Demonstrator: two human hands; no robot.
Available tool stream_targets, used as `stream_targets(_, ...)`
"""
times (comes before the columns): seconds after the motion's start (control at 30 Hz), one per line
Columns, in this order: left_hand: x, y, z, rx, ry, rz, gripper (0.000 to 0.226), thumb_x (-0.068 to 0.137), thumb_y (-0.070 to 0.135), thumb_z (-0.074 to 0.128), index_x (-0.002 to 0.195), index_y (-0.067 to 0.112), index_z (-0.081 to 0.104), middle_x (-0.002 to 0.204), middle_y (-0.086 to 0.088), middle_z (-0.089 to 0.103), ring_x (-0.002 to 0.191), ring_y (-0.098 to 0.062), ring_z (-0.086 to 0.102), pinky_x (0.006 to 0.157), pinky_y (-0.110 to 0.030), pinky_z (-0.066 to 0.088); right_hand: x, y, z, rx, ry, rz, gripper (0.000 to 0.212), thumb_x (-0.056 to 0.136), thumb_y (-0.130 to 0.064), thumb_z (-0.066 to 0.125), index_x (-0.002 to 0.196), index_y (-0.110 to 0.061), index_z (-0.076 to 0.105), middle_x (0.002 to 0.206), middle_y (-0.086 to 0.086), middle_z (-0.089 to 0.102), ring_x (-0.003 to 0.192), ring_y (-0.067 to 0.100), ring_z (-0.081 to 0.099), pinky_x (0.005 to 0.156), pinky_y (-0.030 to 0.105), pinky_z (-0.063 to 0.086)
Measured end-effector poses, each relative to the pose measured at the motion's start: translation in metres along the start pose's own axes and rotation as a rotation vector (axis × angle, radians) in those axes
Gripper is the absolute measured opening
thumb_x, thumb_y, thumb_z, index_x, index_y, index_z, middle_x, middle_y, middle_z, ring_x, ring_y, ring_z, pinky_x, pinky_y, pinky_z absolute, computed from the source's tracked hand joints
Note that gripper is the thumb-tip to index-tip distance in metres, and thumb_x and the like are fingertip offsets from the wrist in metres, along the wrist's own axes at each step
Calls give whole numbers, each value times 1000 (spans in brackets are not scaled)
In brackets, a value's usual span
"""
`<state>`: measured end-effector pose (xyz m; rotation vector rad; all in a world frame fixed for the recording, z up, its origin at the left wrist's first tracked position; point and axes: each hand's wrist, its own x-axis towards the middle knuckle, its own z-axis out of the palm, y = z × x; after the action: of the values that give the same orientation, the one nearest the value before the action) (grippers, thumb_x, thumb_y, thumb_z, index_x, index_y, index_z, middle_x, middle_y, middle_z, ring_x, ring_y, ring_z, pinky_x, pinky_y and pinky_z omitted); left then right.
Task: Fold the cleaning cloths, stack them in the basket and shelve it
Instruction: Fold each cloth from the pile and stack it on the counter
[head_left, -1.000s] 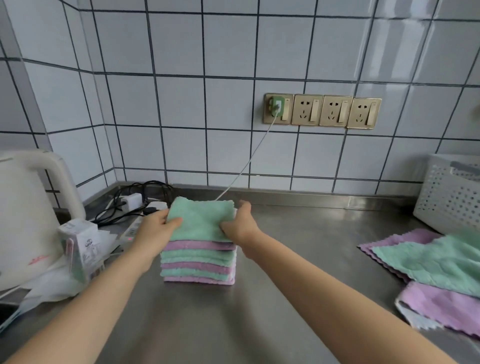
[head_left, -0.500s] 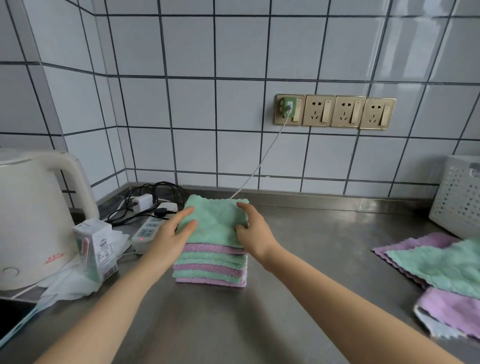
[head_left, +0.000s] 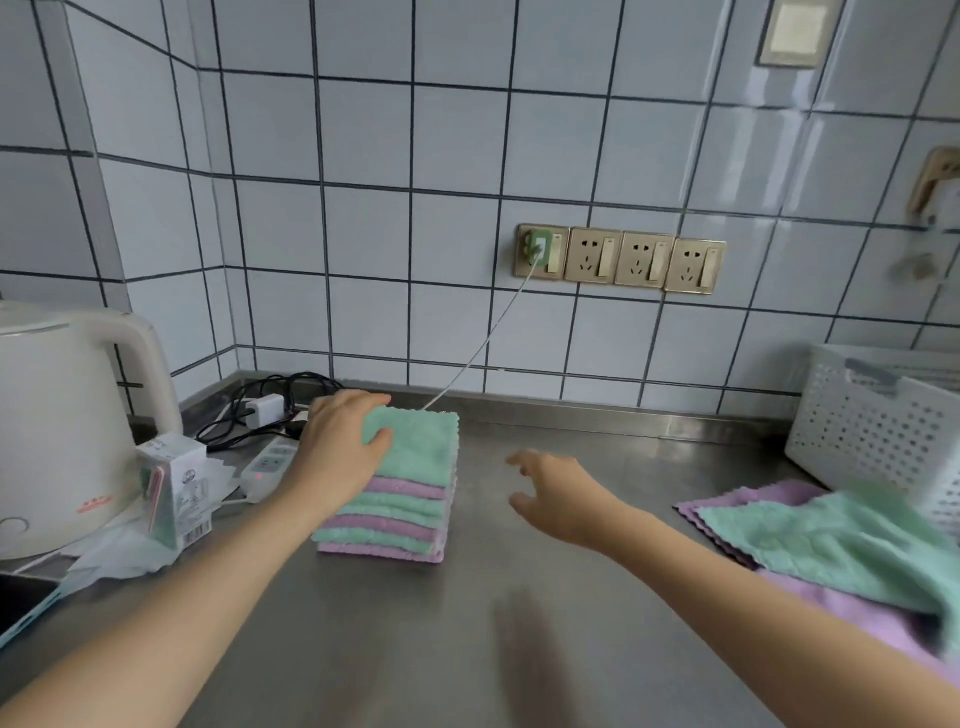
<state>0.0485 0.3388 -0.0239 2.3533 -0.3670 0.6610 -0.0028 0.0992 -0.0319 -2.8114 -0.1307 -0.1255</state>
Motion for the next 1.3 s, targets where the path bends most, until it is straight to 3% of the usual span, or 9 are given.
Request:
stream_targets(0.17, -23, 79, 38, -184, 0, 172, 33, 87, 15, 62, 119, 17, 61, 110, 4, 67, 107, -18, 54, 90, -23, 36, -71, 74, -38, -131, 133, 37, 40, 90, -23, 52, 129, -20, 50, 123, 0, 60, 113, 21, 56, 93, 31, 44)
stream_targets(0.33, -66, 148, 100, -256, -146, 249, 29, 87, 23, 61, 116, 30, 60, 103, 14, 65, 103, -11, 55, 90, -27, 41, -144, 160, -60, -255, 248, 173, 26, 90, -20, 55, 115, -22, 59, 111, -5, 64, 104, 16, 61, 83, 25, 44)
stream_targets(0.53, -99, 219, 150, -145, -424, 432, 27, 92, 26, 53, 119, 23, 58, 113, 8, 60, 112, -11, 49, 92, -33, 44, -211, 248, -78, -275, 320, 441, 34, 86, -33, 62, 117, -20, 60, 116, 3, 59, 108, 27, 54, 86, 38, 48)
stream_targets(0.7, -109, 266, 192, -152, -551, 454, 29, 92, 27, 51, 119, 18, 60, 121, 1, 60, 115, -17, 51, 94, -33, 44, -231, 292, -79, -190, 361, 651, 60, 78, -53, 67, 123, -16, 55, 121, 6, 55, 109, 32, 52, 88, 38, 45)
stream_targets(0.8, -113, 285, 214, -129, -635, 463, 37, 94, 26, 50, 129, 14, 53, 131, -3, 55, 123, -19, 46, 99, -29, 39, -227, 297, -74, -198, 364, 659, 60, 77, -57, 65, 122, -18, 55, 121, 5, 53, 110, 29, 49, 88, 37, 44)
stream_targets(0.93, -112, 306, 239, -133, -753, 404, 52, 95, 30, 49, 143, 14, 37, 148, -4, 39, 137, -20, 33, 111, -33, 30, -216, 297, -71, -293, 368, 596, 27, 86, -37, 57, 103, -18, 65, 105, 2, 61, 98, 25, 55, 79, 36, 49)
stream_targets(1.03, -111, 309, 261, -237, -847, 238, 70, 91, 40, 54, 150, 19, 21, 155, -3, 28, 141, -21, 28, 114, -33, 26, -205, 293, -68, -3, 460, 545, 12, 87, -23, 61, 94, -16, 67, 92, -2, 67, 93, 21, 62, 80, 36, 50)
stream_targets(1.13, -112, 309, 273, -363, -819, 249, 87, 80, 49, 61, 149, 36, 10, 152, 6, 34, 135, -16, 38, 105, -27, 37, -198, 272, -73, 230, 565, 436, 2, 90, -18, 60, 90, -20, 61, 82, -11, 63, 85, 14, 62, 76, 25, 49)
stream_targets(1.3, -118, 324, 264, -671, -640, 288, 86, 62, 51, 78, 134, 51, 30, 131, 22, 50, 126, -7, 46, 101, -42, 44, -192, 232, -95, 442, 698, 307, 9, 94, -24, 55, 90, -17, 59, 77, -9, 64, 71, 1, 59, 63, 17, 45)
